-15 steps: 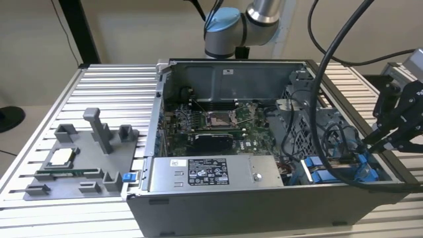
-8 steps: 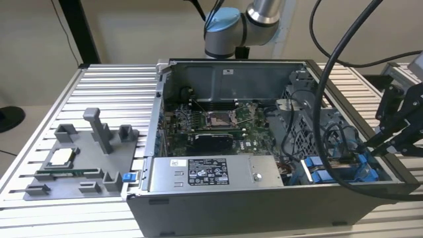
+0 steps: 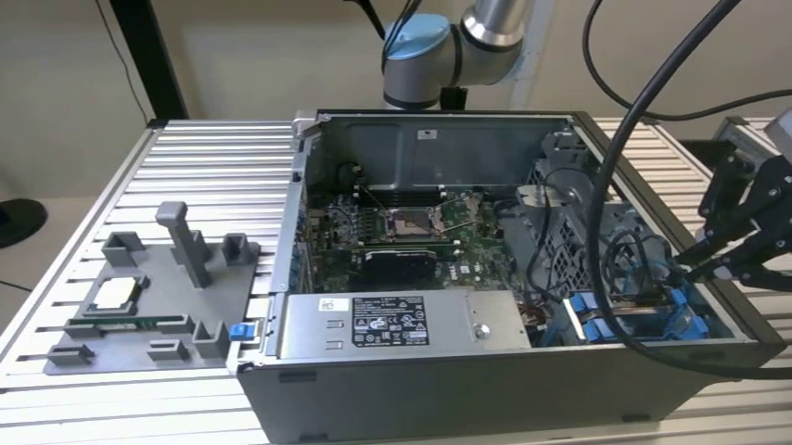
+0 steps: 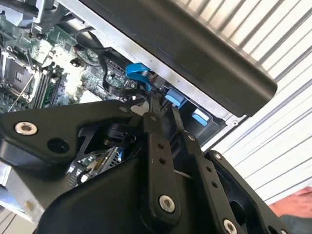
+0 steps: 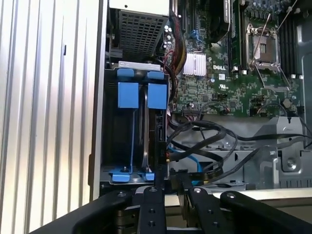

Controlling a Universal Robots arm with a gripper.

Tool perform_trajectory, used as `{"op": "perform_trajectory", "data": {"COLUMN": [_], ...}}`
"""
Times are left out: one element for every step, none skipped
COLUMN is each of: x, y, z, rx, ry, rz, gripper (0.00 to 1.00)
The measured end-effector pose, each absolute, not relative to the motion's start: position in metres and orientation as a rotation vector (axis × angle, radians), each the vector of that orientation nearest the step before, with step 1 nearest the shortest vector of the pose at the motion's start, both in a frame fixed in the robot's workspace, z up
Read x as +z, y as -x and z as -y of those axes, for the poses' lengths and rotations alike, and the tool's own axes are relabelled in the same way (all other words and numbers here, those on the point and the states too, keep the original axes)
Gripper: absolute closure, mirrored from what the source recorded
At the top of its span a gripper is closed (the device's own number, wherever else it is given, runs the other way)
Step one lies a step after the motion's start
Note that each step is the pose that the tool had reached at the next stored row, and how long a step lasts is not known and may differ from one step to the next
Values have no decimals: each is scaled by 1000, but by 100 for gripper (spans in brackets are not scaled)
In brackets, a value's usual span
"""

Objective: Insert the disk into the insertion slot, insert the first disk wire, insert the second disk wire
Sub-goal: 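Insert the second disk wire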

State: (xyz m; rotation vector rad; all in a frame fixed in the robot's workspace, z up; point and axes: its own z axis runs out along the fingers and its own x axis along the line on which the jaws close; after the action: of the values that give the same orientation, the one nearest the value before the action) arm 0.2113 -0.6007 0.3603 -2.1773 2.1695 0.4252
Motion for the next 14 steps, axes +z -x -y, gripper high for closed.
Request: {"op": "perform_trajectory", "data": {"x": [360, 360, 359, 359, 358, 358, 357, 356, 356, 354, 353, 352, 351, 350], "y": [-211, -211, -211, -211, -211, -212, -212, -213, -213, -214, -214, -214, -214, -214], "z": [601, 601, 601, 601, 602, 603, 603, 604, 604, 604, 604, 604, 604, 604], "rx": [433, 445, 457, 467, 471, 474, 474, 475, 476, 477, 478, 479, 480, 481], "ry": [2174, 2171, 2168, 2164, 2163, 2164, 2166, 2168, 2172, 2178, 2185, 2193, 2200, 2208], "rz": [-2163, -2152, -2141, -2133, -2128, -2126, -2123, -2121, -2117, -2111, -2105, -2098, -2091, -2083], "gripper": [0, 0, 0, 0, 0, 0, 0, 0, 0, 0, 0, 0, 0, 0]}}
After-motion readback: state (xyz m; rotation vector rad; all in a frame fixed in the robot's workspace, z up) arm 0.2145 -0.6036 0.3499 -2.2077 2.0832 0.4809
